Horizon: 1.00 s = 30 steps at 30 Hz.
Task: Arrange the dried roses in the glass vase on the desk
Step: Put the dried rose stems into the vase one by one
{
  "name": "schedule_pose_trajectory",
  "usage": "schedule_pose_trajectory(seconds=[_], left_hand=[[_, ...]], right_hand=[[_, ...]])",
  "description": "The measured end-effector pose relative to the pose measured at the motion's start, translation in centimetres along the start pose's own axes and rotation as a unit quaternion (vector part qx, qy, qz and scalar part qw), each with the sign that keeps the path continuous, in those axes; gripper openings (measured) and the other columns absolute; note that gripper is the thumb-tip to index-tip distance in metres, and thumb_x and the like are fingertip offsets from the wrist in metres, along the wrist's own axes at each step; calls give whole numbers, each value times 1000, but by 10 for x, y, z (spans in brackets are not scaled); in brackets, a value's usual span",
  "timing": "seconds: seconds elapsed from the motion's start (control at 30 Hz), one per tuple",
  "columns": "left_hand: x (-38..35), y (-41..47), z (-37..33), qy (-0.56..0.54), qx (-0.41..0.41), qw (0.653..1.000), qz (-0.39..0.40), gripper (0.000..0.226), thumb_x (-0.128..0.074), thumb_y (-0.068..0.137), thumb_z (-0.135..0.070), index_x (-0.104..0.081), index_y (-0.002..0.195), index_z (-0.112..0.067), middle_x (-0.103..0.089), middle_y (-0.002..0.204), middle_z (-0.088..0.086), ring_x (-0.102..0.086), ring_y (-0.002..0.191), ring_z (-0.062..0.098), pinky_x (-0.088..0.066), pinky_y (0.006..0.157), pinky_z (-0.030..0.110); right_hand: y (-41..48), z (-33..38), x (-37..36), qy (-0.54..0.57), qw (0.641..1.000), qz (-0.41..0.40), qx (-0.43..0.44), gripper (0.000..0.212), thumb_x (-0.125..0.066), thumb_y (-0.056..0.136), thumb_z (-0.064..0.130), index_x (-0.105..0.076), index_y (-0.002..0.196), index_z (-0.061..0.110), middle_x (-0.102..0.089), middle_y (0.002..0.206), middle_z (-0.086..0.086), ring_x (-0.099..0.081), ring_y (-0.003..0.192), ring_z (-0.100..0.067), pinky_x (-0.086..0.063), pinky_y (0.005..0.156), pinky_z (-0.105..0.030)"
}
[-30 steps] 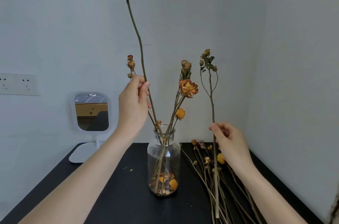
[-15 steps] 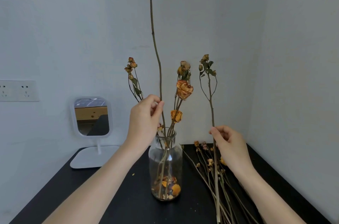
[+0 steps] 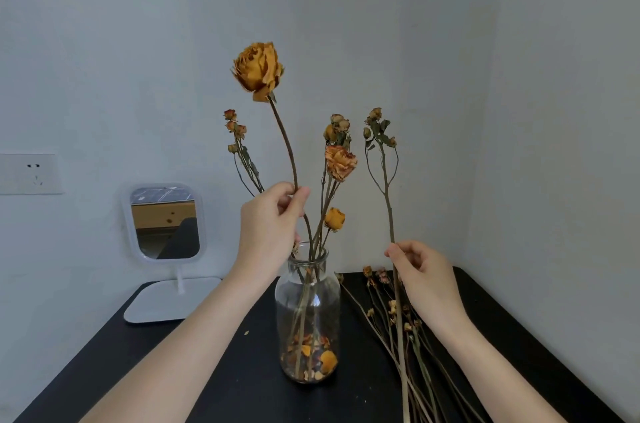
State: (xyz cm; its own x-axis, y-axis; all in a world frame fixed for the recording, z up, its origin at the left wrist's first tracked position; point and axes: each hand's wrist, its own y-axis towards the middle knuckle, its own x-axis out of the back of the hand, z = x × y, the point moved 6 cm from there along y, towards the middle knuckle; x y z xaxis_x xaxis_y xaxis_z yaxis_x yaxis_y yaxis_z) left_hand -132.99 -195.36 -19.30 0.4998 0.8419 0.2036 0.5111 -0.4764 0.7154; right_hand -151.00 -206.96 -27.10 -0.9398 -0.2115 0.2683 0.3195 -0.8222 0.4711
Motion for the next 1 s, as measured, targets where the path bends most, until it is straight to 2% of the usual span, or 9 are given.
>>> schedule_pose_trajectory(seconds=[0.23,0.33,0.5,0.6,0.67,0.77,0.87,0.93,1.0], left_hand=[[-7,-10,22,77,47,993,81,20,-61,87,-24,-68,82,-6,-61,59,3,-51,37,0,-39,44,8],[0,-12,18,41,32,998,36,9,-66,83,-25,-65,91,-21,-63,61,-3,-54,40,-1,-40,44,7],[5,-13,12,22,20,1000,6,7,-69,79,-25,-69,78,-18,-64,64,-9,-58,45,-2,-40,45,4],[3,-12,12,14,21,999,23,12,-72,76,-26,-71,84,-18,-64,64,-10,-59,47,-2,-42,46,5],[5,-18,15,13,16,999,27,24,-74,72,-32,-65,94,-27,-64,66,-11,-60,55,-4,-45,51,7],[17,-47,36,24,0,1000,-15,30,-66,66,-51,-44,81,-37,-55,61,-7,-56,62,-1,-44,57,7],[20,-74,79,54,77,995,-32,35,-63,68,-55,-37,78,-34,-46,63,-4,-48,55,7,-49,54,22],[11,-76,110,44,174,984,21,44,-73,69,-45,-40,96,-30,-51,85,-5,-53,77,9,-52,68,32],[-6,-68,128,-10,231,966,119,67,-78,68,-37,-37,120,-27,-49,110,-12,-50,103,9,-44,90,28]], right_hand=[[1,-3,-5,-12,1000,4,3,7,-53,91,28,-58,87,30,-64,81,-1,-55,66,-1,-42,53,-3],[1,-3,-7,-11,1000,2,5,7,-53,91,27,-60,89,26,-65,83,-4,-55,66,-2,-43,54,-3],[3,-3,-9,-10,1000,3,2,8,-53,91,27,-60,92,25,-66,86,-6,-58,71,-6,-41,55,-8],[4,-2,-10,-9,1000,2,3,8,-52,92,28,-60,91,26,-66,87,-10,-62,77,-17,-43,57,-9],[4,-1,-11,-7,1000,1,2,9,-52,92,28,-60,91,26,-65,88,-9,-60,74,-13,-43,58,-10],[6,1,-11,3,1000,2,1,10,-51,92,28,-60,93,25,-65,87,-7,-60,74,-14,-43,59,-11],[8,3,-10,15,1000,-4,7,11,-50,92,28,-60,93,24,-64,86,-8,-62,76,-19,-47,62,-15],[10,6,-9,19,1000,-13,11,12,-50,92,28,-60,93,23,-64,85,-7,-59,71,-13,-47,61,-16],[12,9,-7,26,999,-22,16,10,-49,93,28,-59,89,27,-62,82,-6,-55,67,-8,-47,58,-13]])
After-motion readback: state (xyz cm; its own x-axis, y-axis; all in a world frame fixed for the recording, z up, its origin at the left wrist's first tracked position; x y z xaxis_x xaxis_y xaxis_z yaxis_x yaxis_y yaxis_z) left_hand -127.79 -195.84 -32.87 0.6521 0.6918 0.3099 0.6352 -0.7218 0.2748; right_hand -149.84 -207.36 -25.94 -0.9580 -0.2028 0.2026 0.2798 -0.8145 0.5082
